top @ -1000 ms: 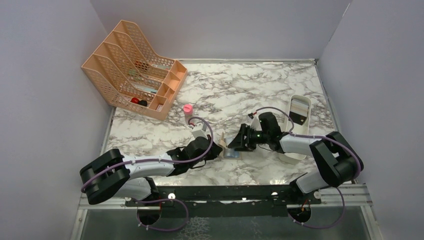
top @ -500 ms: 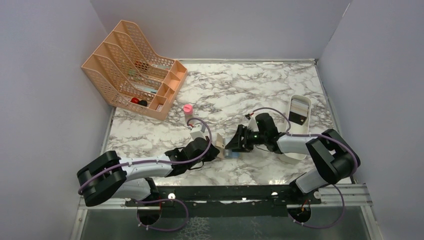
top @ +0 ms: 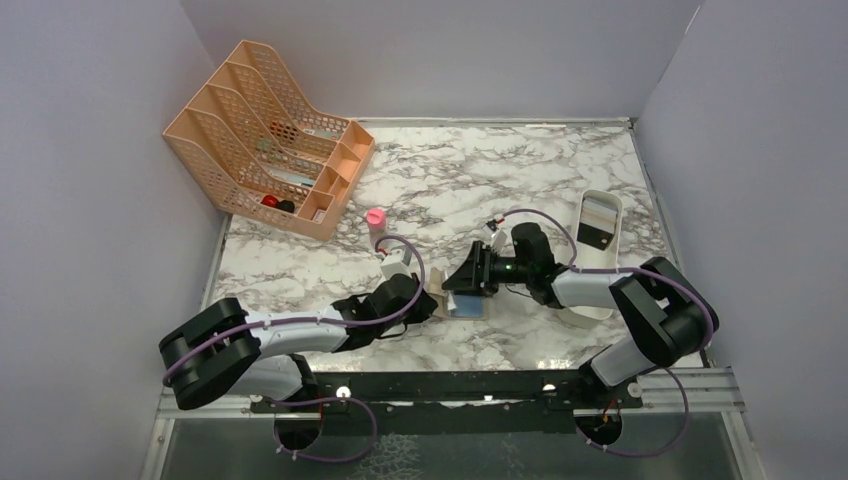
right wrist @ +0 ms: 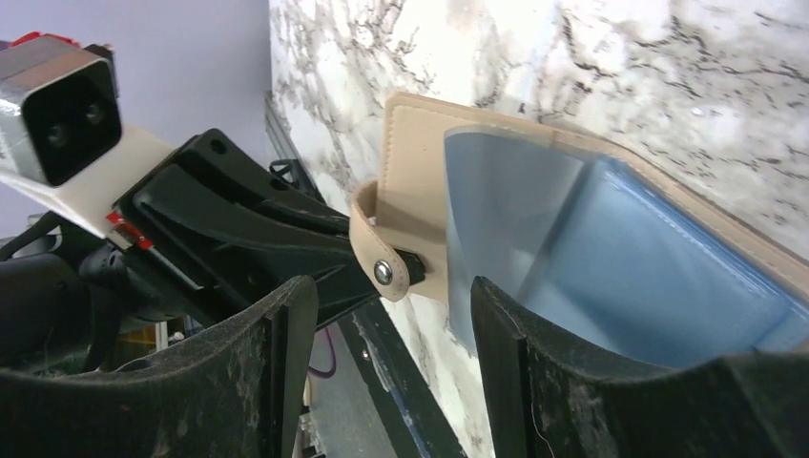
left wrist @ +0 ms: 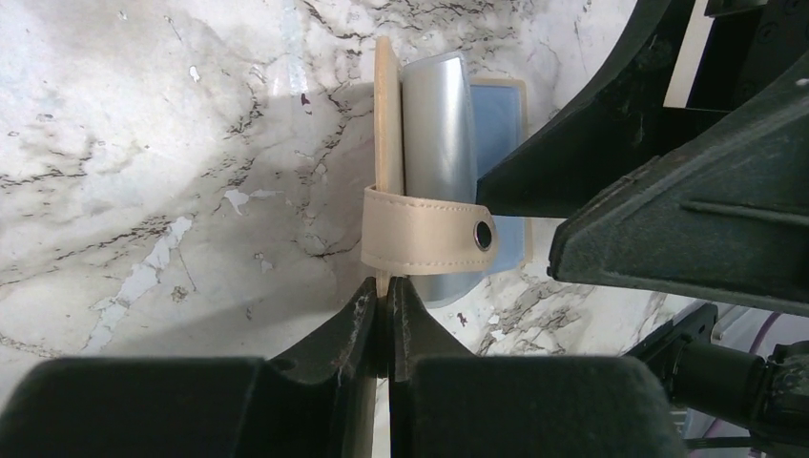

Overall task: Put the credit cards into the card holder
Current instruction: Open the card holder at the center of the board.

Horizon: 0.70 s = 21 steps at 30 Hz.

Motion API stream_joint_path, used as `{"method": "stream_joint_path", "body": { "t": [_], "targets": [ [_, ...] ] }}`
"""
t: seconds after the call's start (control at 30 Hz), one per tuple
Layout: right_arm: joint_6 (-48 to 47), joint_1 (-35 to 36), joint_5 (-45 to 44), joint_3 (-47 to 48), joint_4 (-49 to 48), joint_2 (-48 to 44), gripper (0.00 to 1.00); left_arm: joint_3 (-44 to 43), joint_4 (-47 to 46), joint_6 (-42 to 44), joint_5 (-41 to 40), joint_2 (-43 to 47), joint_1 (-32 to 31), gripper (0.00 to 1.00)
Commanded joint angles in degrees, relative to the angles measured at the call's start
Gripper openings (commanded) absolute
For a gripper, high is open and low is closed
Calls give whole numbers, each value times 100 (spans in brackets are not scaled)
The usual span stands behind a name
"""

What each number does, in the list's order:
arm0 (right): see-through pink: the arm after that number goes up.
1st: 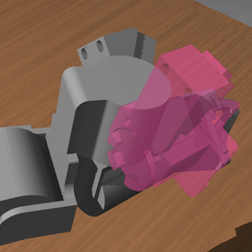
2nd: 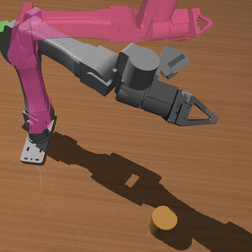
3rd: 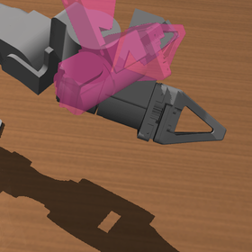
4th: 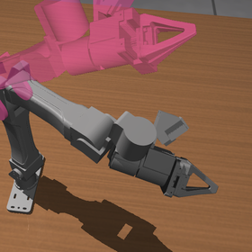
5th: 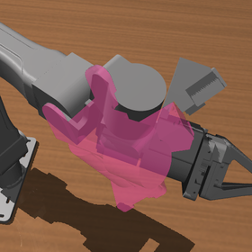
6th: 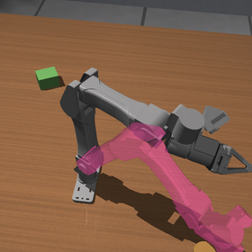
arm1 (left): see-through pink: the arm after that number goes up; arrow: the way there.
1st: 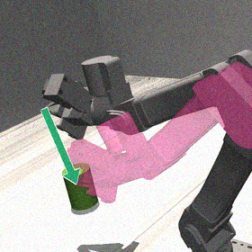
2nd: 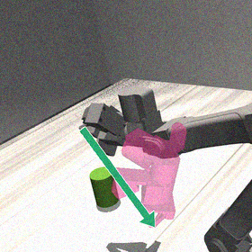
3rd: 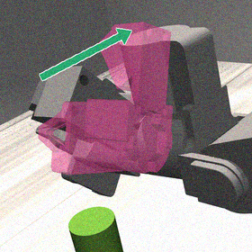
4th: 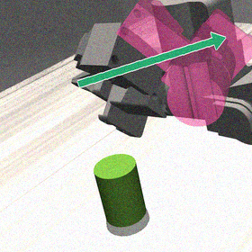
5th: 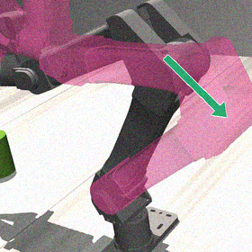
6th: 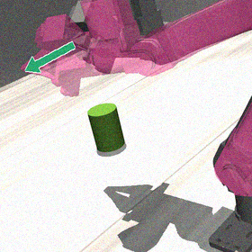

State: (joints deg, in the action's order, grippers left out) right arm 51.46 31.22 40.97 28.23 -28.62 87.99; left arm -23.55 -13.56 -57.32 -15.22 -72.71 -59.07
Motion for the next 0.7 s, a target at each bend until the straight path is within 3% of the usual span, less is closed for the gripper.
{"method": "stream_joint_path", "body": {
  "t": [0.0, 0.07, 0.2, 0.3, 0.47, 0.57, 0.67],
  "targets": [
    [138, 81, 235, 59, -585, 92, 65, 45, 15, 53, 288, -63, 25, 12],
    [297, 86, 336, 41, -883, 260, 65, 44, 1, 17, 357, -60, 31, 14],
    [748, 136, 613, -38, -1896, 582, 55, 39, -11, 10, 468, -41, 44, 17],
    [847, 164, 644, -9, -2075, 672, 52, 0, 77, 109, 566, -15, 81, 22],
    [788, 182, 591, 16, -2008, 721, 51, -107, 386, 309, 671, 337, 130, 36],
    [863, 189, 583, 16, -2099, 845, 44, -53, 200, 342, 829, 563, 133, 48],
    [1013, 200, 618, 32, -2351, 1001, 41, 22, -50, 402, 951, 676, 132, 53]
  ]
}}
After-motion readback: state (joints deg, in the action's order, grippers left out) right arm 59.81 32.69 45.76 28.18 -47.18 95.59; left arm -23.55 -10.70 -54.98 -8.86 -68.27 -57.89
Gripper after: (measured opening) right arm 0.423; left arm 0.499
